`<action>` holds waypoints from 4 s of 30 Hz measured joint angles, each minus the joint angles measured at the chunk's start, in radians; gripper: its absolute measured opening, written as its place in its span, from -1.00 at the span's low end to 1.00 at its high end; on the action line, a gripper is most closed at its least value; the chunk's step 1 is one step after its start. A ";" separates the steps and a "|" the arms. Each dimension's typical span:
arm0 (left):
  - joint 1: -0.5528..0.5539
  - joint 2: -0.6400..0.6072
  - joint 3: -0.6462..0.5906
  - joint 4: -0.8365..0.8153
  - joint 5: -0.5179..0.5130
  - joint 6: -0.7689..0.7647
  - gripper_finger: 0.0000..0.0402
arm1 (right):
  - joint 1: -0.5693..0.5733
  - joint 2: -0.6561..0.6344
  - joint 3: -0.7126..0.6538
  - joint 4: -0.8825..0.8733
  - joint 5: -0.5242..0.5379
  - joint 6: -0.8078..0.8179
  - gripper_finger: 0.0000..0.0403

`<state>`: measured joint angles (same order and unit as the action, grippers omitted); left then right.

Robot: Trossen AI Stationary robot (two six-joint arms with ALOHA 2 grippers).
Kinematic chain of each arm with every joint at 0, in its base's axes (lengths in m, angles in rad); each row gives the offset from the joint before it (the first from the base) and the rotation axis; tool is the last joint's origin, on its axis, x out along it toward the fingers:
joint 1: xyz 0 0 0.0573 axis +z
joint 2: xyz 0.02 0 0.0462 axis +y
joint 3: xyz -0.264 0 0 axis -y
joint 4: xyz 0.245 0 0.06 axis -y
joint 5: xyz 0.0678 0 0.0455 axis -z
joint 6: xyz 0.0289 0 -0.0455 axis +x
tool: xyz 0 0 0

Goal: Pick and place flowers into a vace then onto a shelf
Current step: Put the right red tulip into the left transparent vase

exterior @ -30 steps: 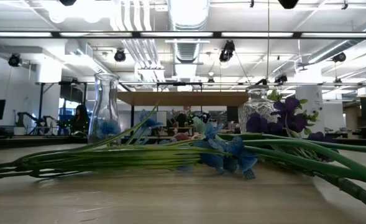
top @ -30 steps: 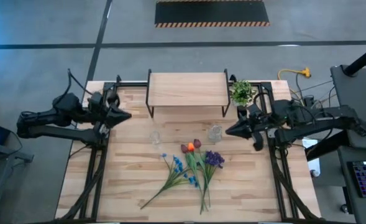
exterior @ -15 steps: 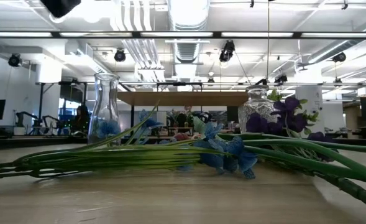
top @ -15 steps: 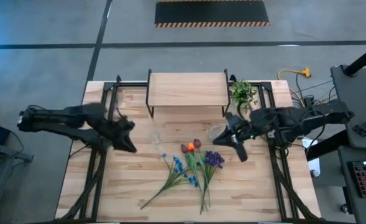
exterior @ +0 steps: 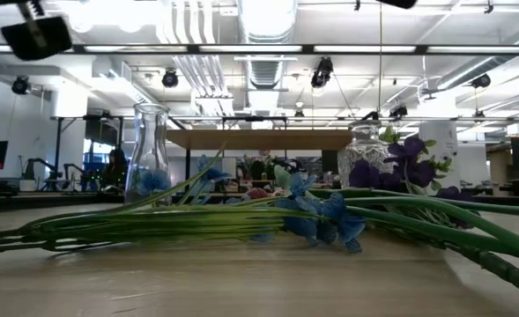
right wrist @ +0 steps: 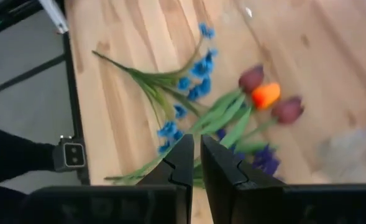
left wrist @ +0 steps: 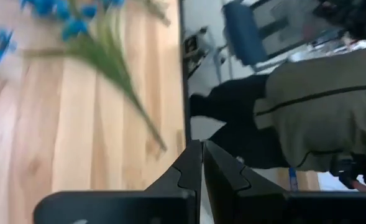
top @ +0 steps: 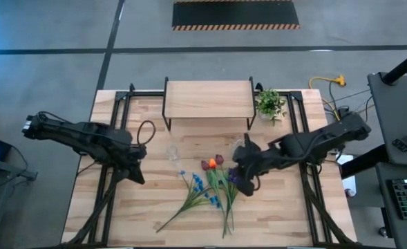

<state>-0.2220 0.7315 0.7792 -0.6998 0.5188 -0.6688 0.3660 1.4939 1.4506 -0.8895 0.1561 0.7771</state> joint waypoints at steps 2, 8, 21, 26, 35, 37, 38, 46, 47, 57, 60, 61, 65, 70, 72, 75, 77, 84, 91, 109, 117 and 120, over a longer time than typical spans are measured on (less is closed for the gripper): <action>-0.005 0.002 0.000 -0.067 -0.001 0.028 -1.00 | 0.003 0.027 0.007 -0.016 -0.004 0.090 -0.89; -0.017 0.003 0.000 -0.215 -0.096 0.111 -1.00 | 0.027 0.109 0.021 0.019 0.001 0.248 -0.89; -0.016 -0.015 -0.001 -0.251 -0.229 0.185 -1.00 | 0.019 0.328 0.066 0.031 0.095 0.388 -0.89; -0.016 -0.023 -0.001 -0.252 -0.251 0.180 -1.00 | -0.012 0.373 0.065 0.031 0.081 0.443 -0.88; -0.016 -0.026 -0.001 -0.252 -0.285 0.179 -1.00 | -0.072 0.381 0.065 0.033 0.081 0.481 -0.70; -0.016 -0.025 -0.001 -0.251 -0.291 0.179 -1.00 | -0.084 0.389 0.065 0.032 0.059 0.481 -0.64; -0.016 -0.026 -0.001 -0.251 -0.291 0.179 -1.00 | -0.090 0.395 0.065 0.029 0.044 0.486 -0.61; -0.016 -0.027 -0.001 -0.251 -0.291 0.178 -1.00 | -0.120 0.449 0.064 0.023 -0.068 0.536 -0.58; -0.016 -0.027 -0.001 -0.252 -0.291 0.178 -1.00 | -0.119 0.453 0.064 0.021 -0.070 0.544 -0.59; -0.016 -0.026 -0.001 -0.252 -0.290 0.176 -1.00 | -0.054 0.426 0.064 -0.023 -0.087 0.653 -0.74; -0.016 -0.026 -0.001 -0.252 -0.290 0.177 -1.00 | -0.007 0.424 0.067 -0.027 -0.091 0.699 -0.74; -0.016 -0.026 -0.001 -0.251 -0.290 0.177 -1.00 | 0.007 0.424 0.068 -0.027 -0.090 0.715 -0.74; -0.016 -0.025 -0.001 -0.251 -0.292 0.178 -1.00 | 0.040 0.425 0.070 -0.048 -0.090 0.753 -0.73; -0.016 -0.024 -0.001 -0.251 -0.294 0.186 -1.00 | 0.042 0.452 0.070 -0.023 -0.143 0.735 -0.73; -0.016 -0.024 -0.001 -0.251 -0.295 0.186 -1.00 | 0.042 0.464 0.070 -0.005 -0.149 0.730 -0.73; -0.016 -0.026 -0.001 -0.251 -0.296 0.185 -1.00 | 0.043 0.478 0.070 -0.024 -0.138 0.735 -0.73; -0.016 -0.026 -0.001 -0.251 -0.296 0.181 -1.00 | 0.042 0.484 0.070 -0.036 -0.131 0.734 -0.73; -0.016 -0.024 -0.001 -0.251 -0.297 0.178 -1.00 | 0.042 0.486 0.070 -0.044 -0.128 0.712 -0.61; -0.016 -0.025 -0.001 -0.249 -0.297 0.177 -1.00 | 0.039 0.487 0.070 -0.045 -0.127 0.723 -0.39; -0.016 -0.019 -0.001 -0.225 -0.297 0.178 -1.00 | 0.029 0.488 0.002 0.043 -0.105 0.709 -0.49; -0.016 -0.019 -0.001 -0.226 -0.297 0.179 -1.00 | 0.025 0.489 -0.008 0.034 -0.105 0.693 -0.56; -0.016 -0.019 -0.001 -0.226 -0.297 0.179 -1.00 | 0.024 0.489 -0.013 0.035 -0.107 0.691 -0.59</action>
<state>-0.2382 0.7128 0.7784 -0.9253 0.2214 -0.4900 0.3904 1.9827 1.4376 -0.8543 0.0493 1.4676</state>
